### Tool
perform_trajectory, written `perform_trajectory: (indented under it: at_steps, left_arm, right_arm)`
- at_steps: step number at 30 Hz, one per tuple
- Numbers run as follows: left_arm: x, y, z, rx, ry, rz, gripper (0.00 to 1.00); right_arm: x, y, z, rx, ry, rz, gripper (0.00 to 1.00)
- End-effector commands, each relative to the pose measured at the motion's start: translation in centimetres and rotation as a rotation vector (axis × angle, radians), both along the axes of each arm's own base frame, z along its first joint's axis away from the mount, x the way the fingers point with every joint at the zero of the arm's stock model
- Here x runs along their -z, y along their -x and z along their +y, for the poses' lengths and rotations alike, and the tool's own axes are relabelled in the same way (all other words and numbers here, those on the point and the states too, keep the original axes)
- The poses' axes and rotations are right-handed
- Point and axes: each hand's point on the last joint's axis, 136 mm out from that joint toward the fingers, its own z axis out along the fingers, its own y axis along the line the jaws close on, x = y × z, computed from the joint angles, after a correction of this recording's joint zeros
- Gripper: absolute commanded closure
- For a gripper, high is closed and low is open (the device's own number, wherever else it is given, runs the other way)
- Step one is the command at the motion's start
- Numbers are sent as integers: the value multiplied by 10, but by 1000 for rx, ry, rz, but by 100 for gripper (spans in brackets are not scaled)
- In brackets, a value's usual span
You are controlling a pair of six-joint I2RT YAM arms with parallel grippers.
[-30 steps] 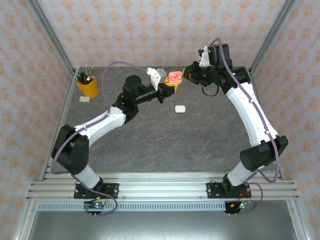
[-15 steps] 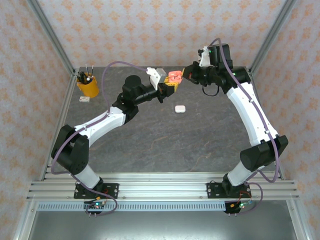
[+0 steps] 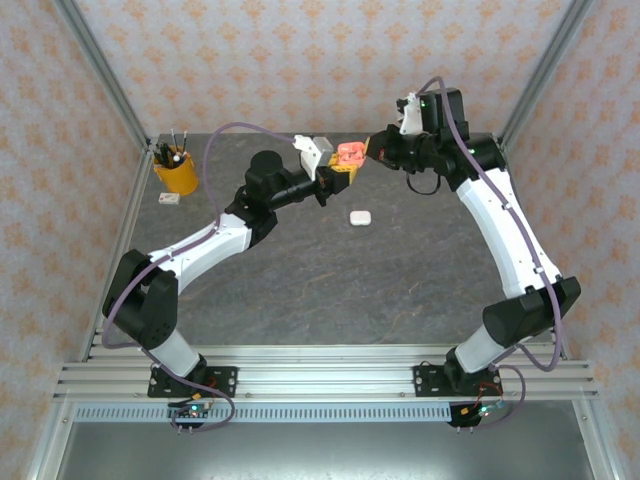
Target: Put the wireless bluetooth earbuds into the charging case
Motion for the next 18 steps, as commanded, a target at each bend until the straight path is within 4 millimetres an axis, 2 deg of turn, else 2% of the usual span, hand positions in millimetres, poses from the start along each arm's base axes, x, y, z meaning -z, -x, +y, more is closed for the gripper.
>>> perform_trajectory:
  at_steps: [1,18]
  left_arm:
    - [-19,3,1,2,36,-44,100]
    - [-20,4,1,2,39,-44,100]
  right_arm:
    - [-17,7,-6,12,15,-67,100]
    - [-9,-5,12,-52,-24,-25,100]
